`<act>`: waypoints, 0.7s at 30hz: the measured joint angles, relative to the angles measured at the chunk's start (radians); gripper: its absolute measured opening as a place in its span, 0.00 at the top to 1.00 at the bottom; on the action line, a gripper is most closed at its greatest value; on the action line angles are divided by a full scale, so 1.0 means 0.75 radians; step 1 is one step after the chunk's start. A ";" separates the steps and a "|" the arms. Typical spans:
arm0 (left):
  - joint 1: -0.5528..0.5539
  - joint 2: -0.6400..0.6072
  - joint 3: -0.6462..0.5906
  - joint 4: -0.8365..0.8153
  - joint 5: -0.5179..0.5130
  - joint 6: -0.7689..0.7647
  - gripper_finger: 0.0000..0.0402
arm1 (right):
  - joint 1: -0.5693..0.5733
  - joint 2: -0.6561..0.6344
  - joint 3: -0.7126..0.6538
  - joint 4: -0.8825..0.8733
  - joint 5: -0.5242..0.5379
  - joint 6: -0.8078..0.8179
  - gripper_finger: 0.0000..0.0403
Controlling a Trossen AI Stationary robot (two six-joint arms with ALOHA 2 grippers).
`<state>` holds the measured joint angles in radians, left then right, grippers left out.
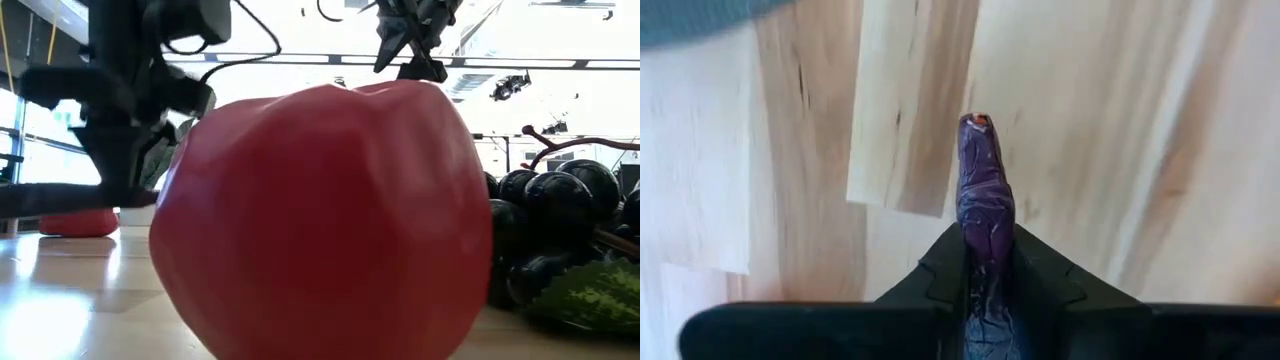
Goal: Build produce basket
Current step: Put the violet eggplant into the wire basket
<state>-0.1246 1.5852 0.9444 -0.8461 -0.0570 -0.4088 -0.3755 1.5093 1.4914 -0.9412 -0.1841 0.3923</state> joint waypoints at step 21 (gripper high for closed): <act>0.219 -0.013 0.423 -0.211 -0.230 0.284 0.91 | 0.140 0.000 0.000 -0.203 0.173 0.144 0.32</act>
<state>0.0396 1.5753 1.2620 -1.0042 -0.2293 -0.1954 -0.2705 1.5093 1.4914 -1.0934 -0.0545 0.5002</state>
